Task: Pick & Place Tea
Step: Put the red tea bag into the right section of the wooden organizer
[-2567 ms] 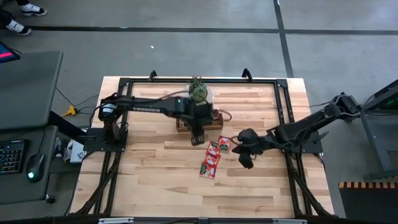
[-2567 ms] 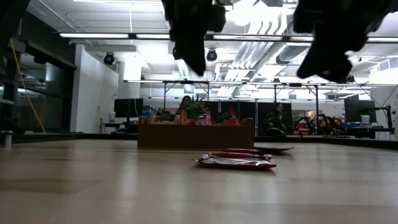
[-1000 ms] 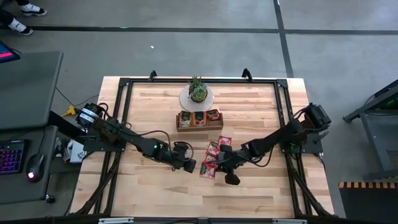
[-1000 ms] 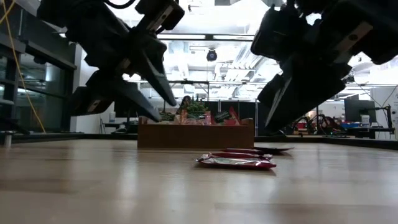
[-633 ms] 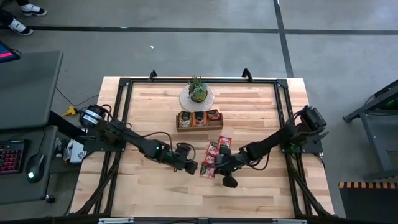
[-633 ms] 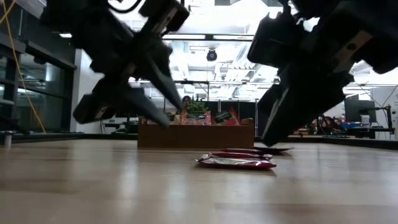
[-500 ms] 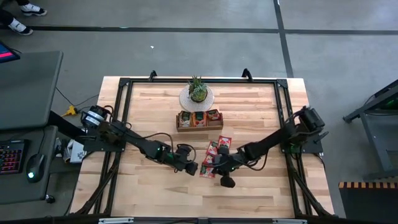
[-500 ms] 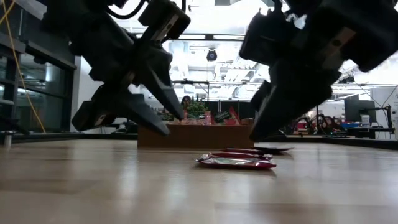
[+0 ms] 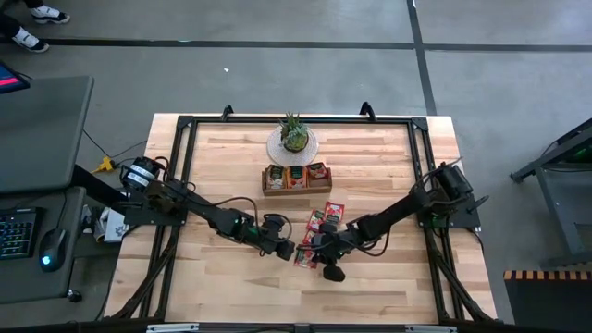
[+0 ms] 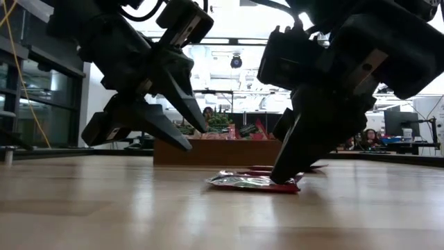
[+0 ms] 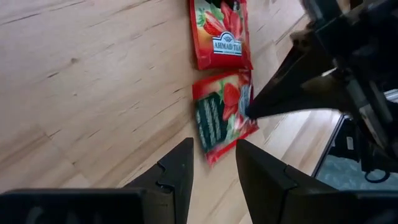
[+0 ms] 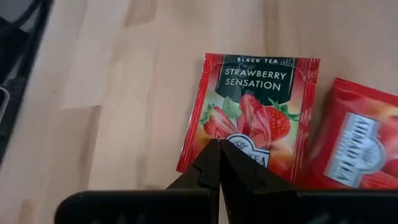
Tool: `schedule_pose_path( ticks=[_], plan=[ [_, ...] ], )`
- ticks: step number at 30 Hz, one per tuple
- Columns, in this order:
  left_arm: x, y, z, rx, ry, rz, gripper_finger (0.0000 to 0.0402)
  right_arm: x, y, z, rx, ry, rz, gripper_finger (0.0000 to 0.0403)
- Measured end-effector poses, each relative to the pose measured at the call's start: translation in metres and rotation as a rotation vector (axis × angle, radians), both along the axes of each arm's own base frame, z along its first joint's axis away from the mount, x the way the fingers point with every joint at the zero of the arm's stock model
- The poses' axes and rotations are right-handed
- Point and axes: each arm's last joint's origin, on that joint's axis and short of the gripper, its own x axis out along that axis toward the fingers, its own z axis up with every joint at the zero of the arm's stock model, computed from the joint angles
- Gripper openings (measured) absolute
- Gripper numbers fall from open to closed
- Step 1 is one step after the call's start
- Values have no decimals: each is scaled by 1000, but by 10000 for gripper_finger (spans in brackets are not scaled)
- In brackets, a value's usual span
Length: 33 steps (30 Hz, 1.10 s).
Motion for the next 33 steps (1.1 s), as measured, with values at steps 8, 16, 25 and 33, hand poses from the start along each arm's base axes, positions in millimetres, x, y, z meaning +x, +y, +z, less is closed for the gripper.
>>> schedule_pose_path(
  ticks=[8, 16, 25, 33],
  plan=[
    [0, -1, 0, -48, 7, 21, 119, 0, -1, -4, 4, 21, -6, 0],
    [9, -4, -25, -122, 46, 95, 119, -1, -1, -5, -6, 23, -6, 0],
    [17, -1, -32, -161, 49, 131, 119, -1, -1, -6, -3, 20, -8, 0],
    [25, 20, -32, -214, 78, 56, 119, 0, -1, -6, 7, 10, -8, 0]
  ],
)
